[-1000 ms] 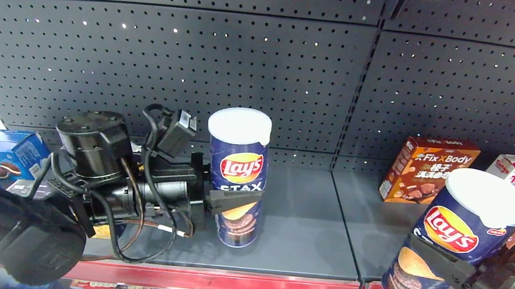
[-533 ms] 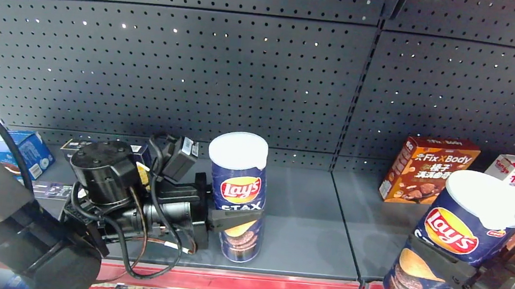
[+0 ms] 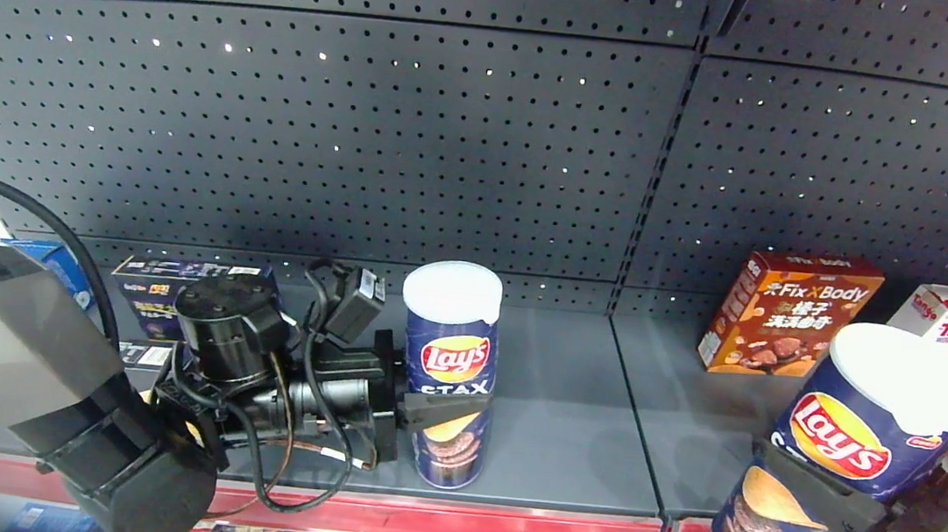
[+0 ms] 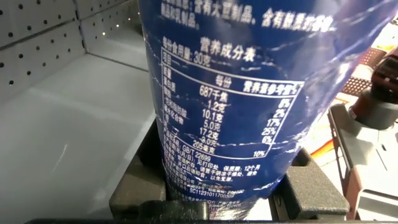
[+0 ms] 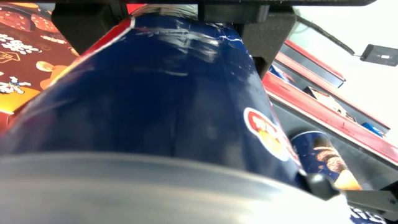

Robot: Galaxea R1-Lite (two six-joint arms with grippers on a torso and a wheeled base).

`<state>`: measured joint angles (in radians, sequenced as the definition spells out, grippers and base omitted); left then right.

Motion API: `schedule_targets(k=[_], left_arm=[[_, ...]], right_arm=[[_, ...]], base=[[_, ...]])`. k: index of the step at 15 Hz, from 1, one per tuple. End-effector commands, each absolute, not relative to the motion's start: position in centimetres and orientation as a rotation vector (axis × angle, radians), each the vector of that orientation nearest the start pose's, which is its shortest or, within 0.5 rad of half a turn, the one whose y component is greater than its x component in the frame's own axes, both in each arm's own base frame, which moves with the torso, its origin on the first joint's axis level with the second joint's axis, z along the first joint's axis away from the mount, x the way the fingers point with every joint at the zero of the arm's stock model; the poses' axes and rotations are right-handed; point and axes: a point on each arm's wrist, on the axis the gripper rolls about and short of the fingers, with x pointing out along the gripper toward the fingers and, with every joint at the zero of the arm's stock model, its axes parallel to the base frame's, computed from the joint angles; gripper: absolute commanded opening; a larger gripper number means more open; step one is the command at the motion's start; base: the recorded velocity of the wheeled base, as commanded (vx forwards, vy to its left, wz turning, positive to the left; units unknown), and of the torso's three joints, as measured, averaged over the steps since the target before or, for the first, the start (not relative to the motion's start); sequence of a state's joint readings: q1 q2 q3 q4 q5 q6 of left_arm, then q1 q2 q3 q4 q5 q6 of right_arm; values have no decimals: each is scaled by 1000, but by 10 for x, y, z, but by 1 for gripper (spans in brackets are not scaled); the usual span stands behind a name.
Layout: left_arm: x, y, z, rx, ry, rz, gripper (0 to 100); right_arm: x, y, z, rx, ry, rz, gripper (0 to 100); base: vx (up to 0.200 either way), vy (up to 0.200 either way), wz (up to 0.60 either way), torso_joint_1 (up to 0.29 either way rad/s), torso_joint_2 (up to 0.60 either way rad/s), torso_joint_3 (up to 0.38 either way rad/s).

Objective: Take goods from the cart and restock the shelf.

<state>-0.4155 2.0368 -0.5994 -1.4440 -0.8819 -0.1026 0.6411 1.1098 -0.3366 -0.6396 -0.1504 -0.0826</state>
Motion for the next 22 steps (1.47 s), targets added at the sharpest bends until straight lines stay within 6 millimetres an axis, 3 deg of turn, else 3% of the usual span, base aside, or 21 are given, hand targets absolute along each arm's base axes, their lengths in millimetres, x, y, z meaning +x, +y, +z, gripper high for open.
schedule_targets(k=[1,4,7,13,22], left_arm=[[297,-150,104,-86,57,-1297,0],[297,-148,105,-82,56,-1375,0],[297,-148,103,-83,62,-1383,0],[316,-149,103,-73,32,-1407,0],[321,-152,92,-84,62,-1427,0]], right_arm=[[117,83,186,-133,104,497,0],[116,83,186,-133,104,497,0],[116,83,186,-133,103,497,0],[114,82,183,-136,111,498,0],[114,81,180,-139,118,499,0]], base=[[0,0,0,0,0,0],[0,0,0,0,0,0],[0,0,0,0,0,0],[0,0,0,0,0,0],[0,0,0,0,0,0]])
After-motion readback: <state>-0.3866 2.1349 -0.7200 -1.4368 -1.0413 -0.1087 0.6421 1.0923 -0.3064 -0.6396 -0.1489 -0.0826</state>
